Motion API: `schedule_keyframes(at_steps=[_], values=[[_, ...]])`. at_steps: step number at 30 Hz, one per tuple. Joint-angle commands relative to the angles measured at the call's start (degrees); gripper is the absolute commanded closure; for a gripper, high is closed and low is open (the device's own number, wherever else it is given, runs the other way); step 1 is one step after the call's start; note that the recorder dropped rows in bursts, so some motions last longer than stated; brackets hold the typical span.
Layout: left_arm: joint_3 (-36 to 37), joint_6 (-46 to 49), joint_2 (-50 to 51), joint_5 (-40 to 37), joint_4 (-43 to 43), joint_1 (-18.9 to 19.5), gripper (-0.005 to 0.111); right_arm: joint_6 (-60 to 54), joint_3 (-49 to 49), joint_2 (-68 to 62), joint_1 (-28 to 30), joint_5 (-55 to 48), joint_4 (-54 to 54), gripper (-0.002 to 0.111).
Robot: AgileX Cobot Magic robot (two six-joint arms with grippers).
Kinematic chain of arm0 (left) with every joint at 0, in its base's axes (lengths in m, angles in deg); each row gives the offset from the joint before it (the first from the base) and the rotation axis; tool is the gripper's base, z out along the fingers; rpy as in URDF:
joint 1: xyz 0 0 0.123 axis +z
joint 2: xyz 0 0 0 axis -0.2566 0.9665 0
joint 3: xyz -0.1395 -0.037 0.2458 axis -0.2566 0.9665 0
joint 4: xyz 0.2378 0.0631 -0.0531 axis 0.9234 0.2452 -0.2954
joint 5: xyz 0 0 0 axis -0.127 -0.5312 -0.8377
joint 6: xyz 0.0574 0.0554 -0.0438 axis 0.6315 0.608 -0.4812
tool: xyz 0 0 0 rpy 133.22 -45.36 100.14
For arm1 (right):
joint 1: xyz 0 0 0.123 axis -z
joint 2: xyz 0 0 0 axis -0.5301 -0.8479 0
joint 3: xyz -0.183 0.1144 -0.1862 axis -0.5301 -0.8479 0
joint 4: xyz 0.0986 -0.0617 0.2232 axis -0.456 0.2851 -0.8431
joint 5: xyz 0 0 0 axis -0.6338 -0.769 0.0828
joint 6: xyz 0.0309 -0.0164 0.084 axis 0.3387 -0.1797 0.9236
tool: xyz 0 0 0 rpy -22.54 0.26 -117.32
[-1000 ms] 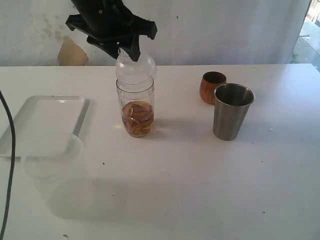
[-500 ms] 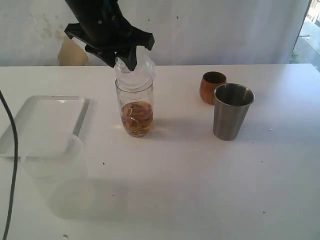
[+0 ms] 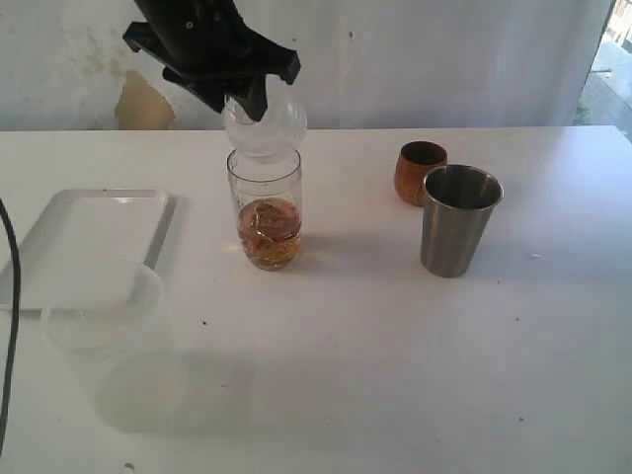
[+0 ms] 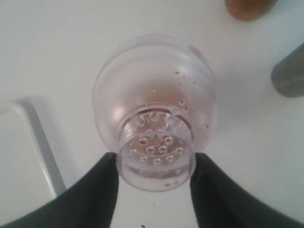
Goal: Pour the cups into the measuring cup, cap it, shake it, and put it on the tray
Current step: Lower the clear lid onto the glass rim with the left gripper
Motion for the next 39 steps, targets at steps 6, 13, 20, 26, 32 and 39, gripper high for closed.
schedule_keyframes(at_steps=[6, 13, 20, 26, 32, 39], values=[[-1.45, -0.23, -2.47, 0.04, -4.42, -0.01, 0.107, 0.06, -0.17, 0.3, 0.29, 0.39, 0.0, 0.108], [3.36, -0.11, -6.39, 0.04, -2.36, -0.01, 0.107, 0.06, -0.17, 0.3, 0.29, 0.39, 0.0, 0.108], [10.61, 0.12, -9.18, 0.04, -1.56, -0.01, 0.107, 0.06, -0.17, 0.3, 0.29, 0.39, 0.0, 0.108], [14.22, 0.57, -8.52, 0.04, -0.54, -0.01, 0.107, 0.06, -0.17, 0.3, 0.29, 0.39, 0.0, 0.108], [13.2, 0.35, -8.77, 0.04, 3.63, -0.01, 0.107, 0.06, -0.17, 0.3, 0.29, 0.39, 0.0, 0.108], [13.2, 0.35, -8.16, 0.86, 0.54, -0.01, 0.107, 0.06, -0.17, 0.3, 0.29, 0.39, 0.0, 0.108]])
